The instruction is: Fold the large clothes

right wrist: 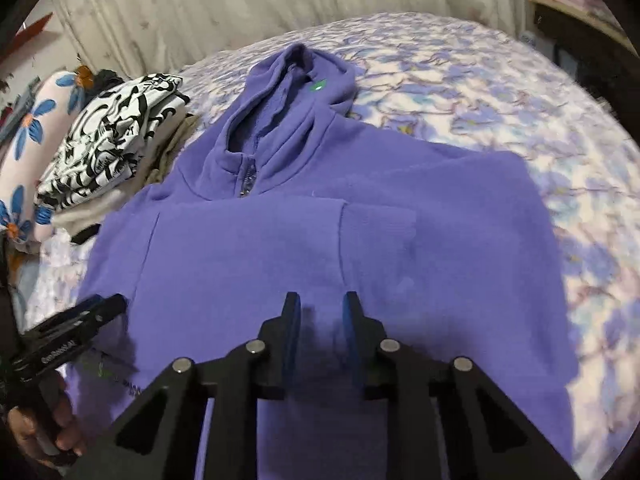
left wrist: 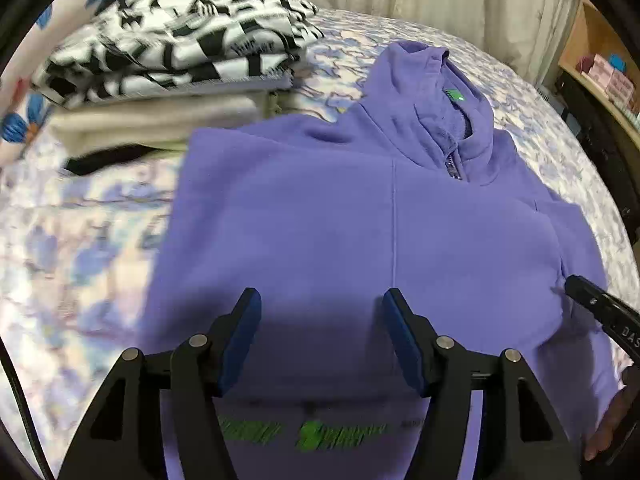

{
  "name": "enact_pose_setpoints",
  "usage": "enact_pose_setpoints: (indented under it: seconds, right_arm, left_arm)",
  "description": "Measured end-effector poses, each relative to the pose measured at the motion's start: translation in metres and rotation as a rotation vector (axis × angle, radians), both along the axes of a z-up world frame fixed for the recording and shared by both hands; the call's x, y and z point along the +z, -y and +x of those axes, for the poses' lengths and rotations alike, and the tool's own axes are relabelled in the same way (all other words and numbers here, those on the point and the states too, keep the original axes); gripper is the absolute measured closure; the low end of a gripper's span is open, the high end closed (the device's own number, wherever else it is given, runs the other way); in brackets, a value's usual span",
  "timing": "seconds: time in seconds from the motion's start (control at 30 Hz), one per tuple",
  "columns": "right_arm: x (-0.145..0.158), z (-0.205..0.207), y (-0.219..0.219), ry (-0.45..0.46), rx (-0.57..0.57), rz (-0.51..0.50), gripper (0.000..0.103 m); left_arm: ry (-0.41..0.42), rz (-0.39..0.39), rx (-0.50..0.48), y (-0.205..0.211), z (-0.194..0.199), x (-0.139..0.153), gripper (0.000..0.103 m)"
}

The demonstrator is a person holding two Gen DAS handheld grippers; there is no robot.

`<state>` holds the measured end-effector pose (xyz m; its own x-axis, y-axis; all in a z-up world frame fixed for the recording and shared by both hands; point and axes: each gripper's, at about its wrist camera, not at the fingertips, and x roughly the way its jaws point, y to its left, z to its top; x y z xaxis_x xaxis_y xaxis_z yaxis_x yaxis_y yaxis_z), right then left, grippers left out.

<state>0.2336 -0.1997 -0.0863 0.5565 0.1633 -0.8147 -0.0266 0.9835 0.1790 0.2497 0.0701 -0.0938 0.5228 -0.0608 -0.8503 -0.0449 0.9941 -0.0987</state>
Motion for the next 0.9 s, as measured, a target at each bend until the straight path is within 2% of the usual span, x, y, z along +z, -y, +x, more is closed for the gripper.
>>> enact_pose_setpoints:
  seconds: [0.07, 0.2, 0.47, 0.73, 0.9]
  right_arm:
    - [0.007, -0.013, -0.001, 0.006, 0.008, 0.029, 0.080]
    - [0.023, -0.044, -0.007, 0.028, 0.004, 0.049, 0.080]
    - [0.060, -0.105, -0.011, 0.060, 0.015, 0.100, 0.080]
    - [0.093, -0.163, -0.014, 0.108, 0.030, 0.126, 0.078]
    - [0.107, -0.196, -0.014, 0.145, 0.044, 0.117, 0.066]
  left_arm:
    - [0.029, 0.020, -0.003, -0.002, -0.016, 0.015, 0.038]
    - [0.096, 0.035, 0.019, -0.010, -0.056, 0.047, 0.025]
    - [0.128, 0.072, 0.046, -0.021, -0.136, 0.087, 0.024]
    - [0.133, 0.082, 0.087, -0.036, -0.204, 0.112, 0.024]
    - [0.175, 0.103, 0.104, -0.047, -0.243, 0.125, 0.024]
